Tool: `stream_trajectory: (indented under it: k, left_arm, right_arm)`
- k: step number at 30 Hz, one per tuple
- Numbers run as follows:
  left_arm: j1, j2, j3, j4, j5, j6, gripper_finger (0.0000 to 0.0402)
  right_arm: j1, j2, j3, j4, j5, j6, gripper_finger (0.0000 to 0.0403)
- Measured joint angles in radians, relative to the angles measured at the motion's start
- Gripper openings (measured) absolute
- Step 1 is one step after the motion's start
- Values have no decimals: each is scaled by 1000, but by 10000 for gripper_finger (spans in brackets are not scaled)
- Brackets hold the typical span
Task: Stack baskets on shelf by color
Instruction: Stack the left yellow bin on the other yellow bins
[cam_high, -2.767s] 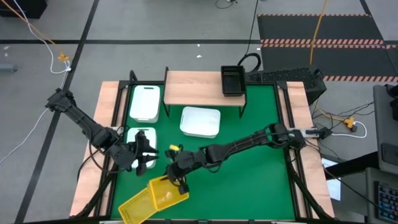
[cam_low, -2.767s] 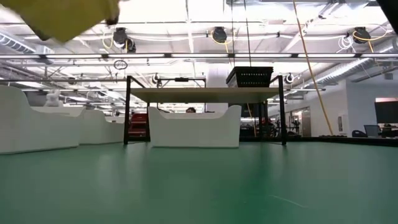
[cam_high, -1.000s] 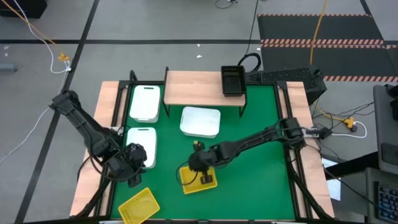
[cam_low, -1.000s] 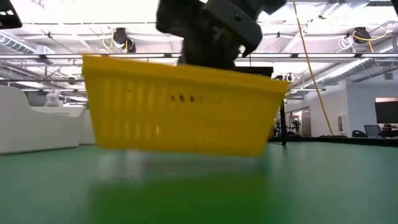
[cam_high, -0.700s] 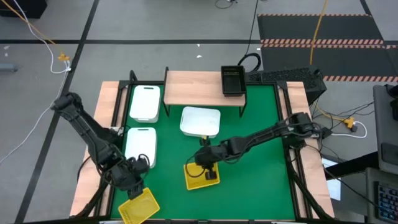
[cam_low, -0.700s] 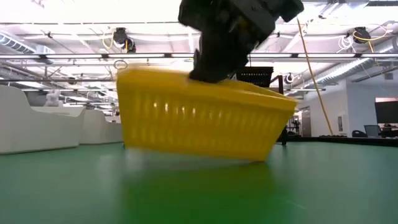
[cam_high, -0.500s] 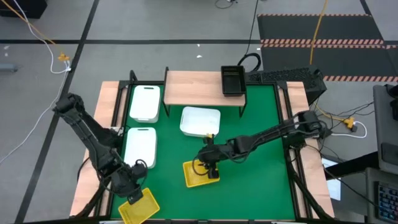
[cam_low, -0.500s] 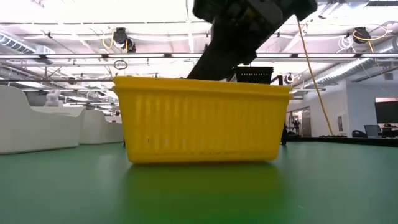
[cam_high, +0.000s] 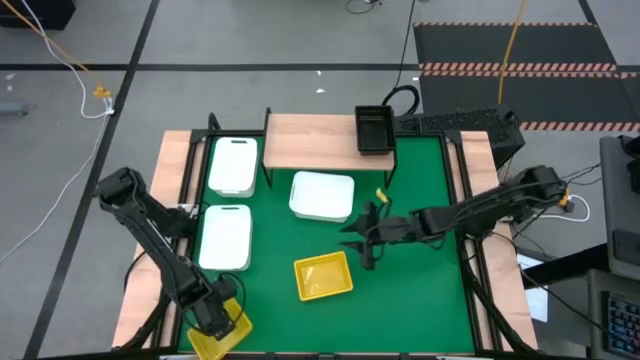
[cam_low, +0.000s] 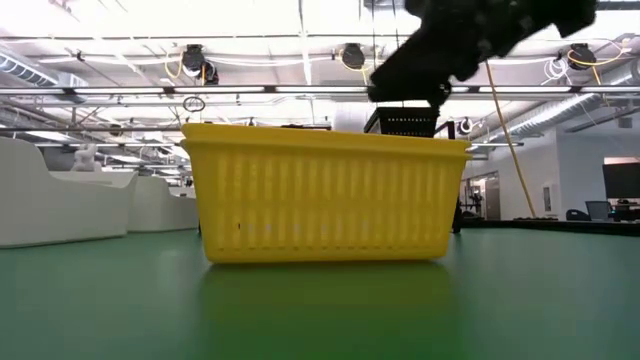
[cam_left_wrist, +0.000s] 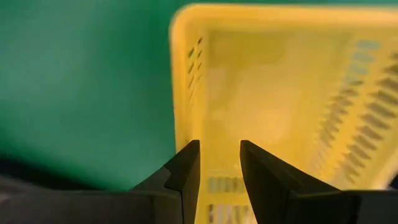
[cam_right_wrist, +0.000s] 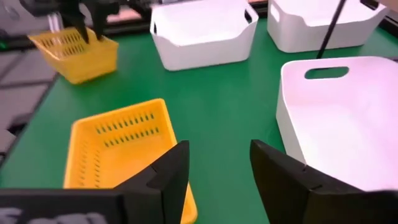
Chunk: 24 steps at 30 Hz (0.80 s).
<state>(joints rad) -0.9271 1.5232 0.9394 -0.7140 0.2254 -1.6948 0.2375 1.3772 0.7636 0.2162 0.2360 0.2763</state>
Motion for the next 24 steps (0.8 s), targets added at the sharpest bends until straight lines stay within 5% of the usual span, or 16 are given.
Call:
stream_trajectory:
  k: [17, 24]
  left_arm:
    - [8, -33, 0, -11, 0, 46, 117]
    - [6, -36, 107, -352, -60, 36, 117]
  right_arm:
    - [60, -211, -188, 223, -55, -110, 160]
    - [65, -89, -189, 348, -56, -128, 160]
